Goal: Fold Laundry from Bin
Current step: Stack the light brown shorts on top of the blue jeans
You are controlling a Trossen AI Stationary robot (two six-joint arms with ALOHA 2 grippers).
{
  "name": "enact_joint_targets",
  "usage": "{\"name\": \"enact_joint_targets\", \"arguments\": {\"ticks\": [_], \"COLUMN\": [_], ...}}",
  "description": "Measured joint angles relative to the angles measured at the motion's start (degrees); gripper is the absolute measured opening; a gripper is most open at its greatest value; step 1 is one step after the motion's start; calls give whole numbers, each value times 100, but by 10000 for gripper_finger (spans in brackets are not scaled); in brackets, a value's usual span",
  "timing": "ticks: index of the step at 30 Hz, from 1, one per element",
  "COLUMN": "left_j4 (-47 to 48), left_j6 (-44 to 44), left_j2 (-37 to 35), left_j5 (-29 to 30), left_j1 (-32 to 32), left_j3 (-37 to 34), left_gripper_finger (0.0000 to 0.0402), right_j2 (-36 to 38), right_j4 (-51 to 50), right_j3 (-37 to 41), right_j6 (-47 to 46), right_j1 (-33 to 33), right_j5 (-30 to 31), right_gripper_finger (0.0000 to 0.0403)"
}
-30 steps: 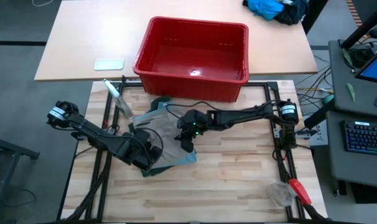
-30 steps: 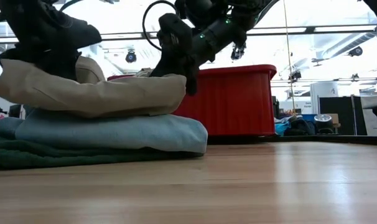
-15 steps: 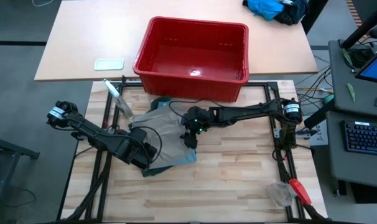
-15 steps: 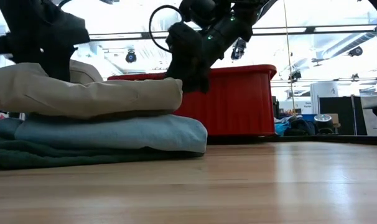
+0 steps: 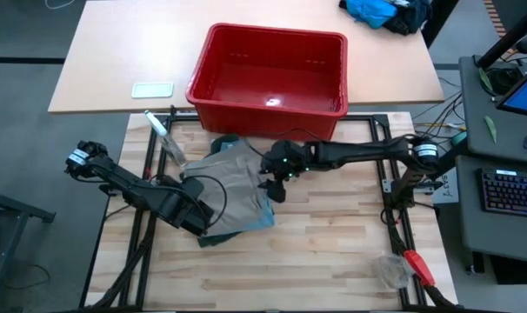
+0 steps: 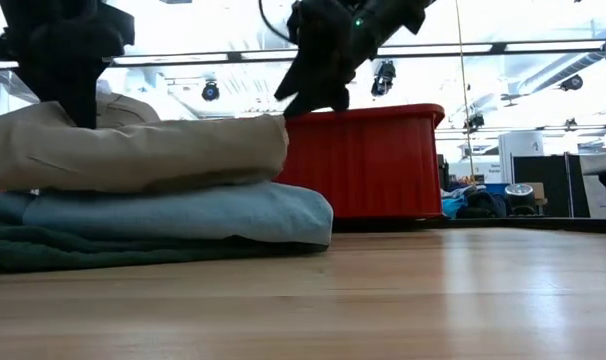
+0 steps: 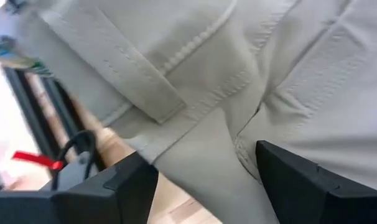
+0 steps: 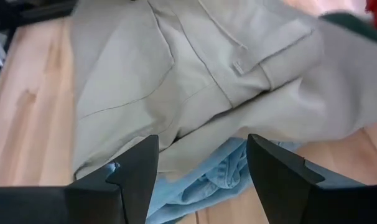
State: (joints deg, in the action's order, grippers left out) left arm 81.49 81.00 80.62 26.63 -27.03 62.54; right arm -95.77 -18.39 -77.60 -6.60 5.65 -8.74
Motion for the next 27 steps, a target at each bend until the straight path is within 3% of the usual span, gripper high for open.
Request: {"name": "enact_joint_targets", "arguments": {"ticks": [10,19,27], "left_j4": [165,563,849], "left_j6": [40,-647,-1568], "left_j2": [-4,-4,-111], "left_j5": [14,126,144], "left_j1": [-7,-44,-184], "left_j3": [157,970,1540], "left_gripper_finger": [289,333,332], "right_j2": [129,146,127], "right_j4": [-53,80,1136], "right_j3": [0,4,69], "right_j6": [24,104,752], "right_j1": [-42,-41,-70], "right_j5": [-17,-31,-695], "right_gripper_finger": [226,226,226]}}
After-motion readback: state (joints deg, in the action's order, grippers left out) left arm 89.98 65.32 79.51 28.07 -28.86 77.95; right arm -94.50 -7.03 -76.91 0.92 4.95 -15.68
